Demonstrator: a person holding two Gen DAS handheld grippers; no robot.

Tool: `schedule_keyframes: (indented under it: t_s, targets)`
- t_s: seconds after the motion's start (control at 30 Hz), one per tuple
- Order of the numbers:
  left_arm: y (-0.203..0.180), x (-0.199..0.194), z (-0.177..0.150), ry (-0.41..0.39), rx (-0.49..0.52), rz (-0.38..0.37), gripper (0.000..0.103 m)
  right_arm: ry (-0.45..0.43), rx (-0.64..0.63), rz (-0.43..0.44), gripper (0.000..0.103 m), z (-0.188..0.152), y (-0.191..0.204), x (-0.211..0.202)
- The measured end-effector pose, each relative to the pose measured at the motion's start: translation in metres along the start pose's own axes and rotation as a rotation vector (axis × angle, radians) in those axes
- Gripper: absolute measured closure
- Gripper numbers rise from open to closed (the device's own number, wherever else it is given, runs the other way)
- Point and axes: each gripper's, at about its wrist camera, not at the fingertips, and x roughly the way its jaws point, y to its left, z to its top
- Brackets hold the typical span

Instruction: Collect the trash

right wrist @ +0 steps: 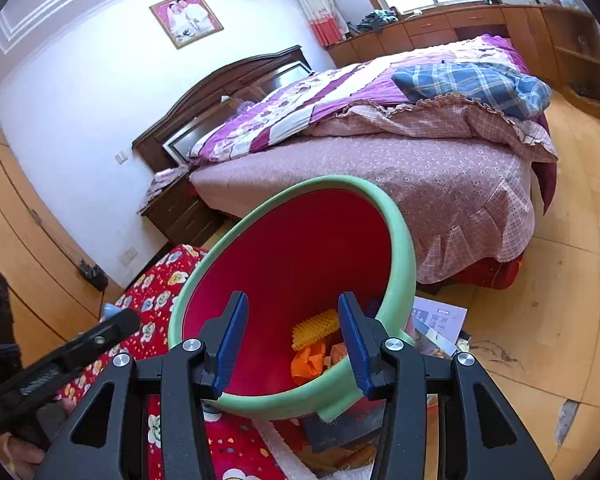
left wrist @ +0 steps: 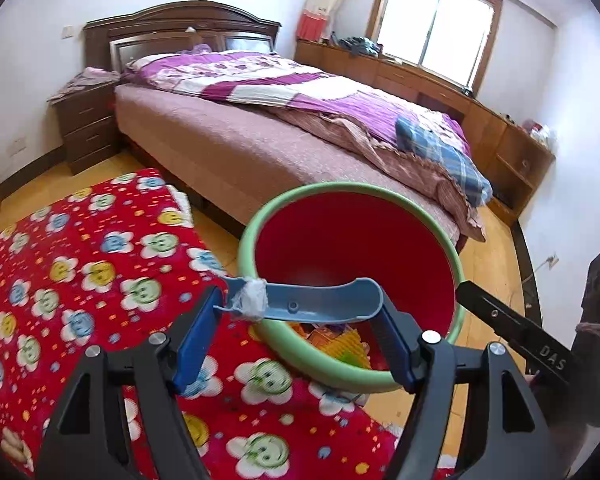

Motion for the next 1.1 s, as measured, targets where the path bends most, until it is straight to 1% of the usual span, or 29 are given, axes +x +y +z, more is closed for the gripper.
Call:
schedule_keyframes:
  t_s: [0.13,0.2,0.27,0.33,0.43,0.53,0.7,0.87,0.93,1.1]
  targets:
    - [-0.005,0.018,0.0,0.026,0.01,-0.016,0.029,-0.016,0.014,-0.009,0.054,0.001,-0.007,-0.005]
    - [-0.007,0.028,-0.001,0.057,0.01,-0.036,0.029,-0.022,0.019,-0.009,0.054,0.002,-0.009,-0.007]
    - [-0.008,0.034,-0.003,0.07,0.004,-0.053,0.029,-0.028,0.022,-0.011,0.054,0.002,-0.011,-0.009]
    - [-0.009,0.038,-0.005,0.08,-0.003,-0.05,0.024,-0.029,0.026,-0.011,0.054,0.002,-0.012,-0.01]
    - [-0.008,0.037,-0.007,0.075,-0.006,-0.035,0.024,-0.026,0.026,-0.009,0.054,0.001,-0.011,-0.01]
    - [-0.006,0.029,-0.008,0.058,-0.009,-0.032,0.024,-0.021,0.024,-0.005,0.054,0.0,-0.01,-0.01]
    - [0.004,0.012,-0.009,0.048,-0.052,-0.03,0.024,-0.011,0.006,0.006,0.054,-0.003,0.0,-0.011]
    - [0.019,-0.01,-0.015,0.045,-0.108,-0.008,0.024,0.004,-0.032,0.027,0.054,-0.008,0.017,-0.015]
    - [0.026,-0.023,-0.019,0.034,-0.122,0.014,0.024,0.011,-0.055,0.039,0.053,-0.011,0.027,-0.017]
    - [0.041,-0.05,-0.027,0.013,-0.147,0.078,0.024,0.023,-0.103,0.057,0.043,-0.02,0.051,-0.022]
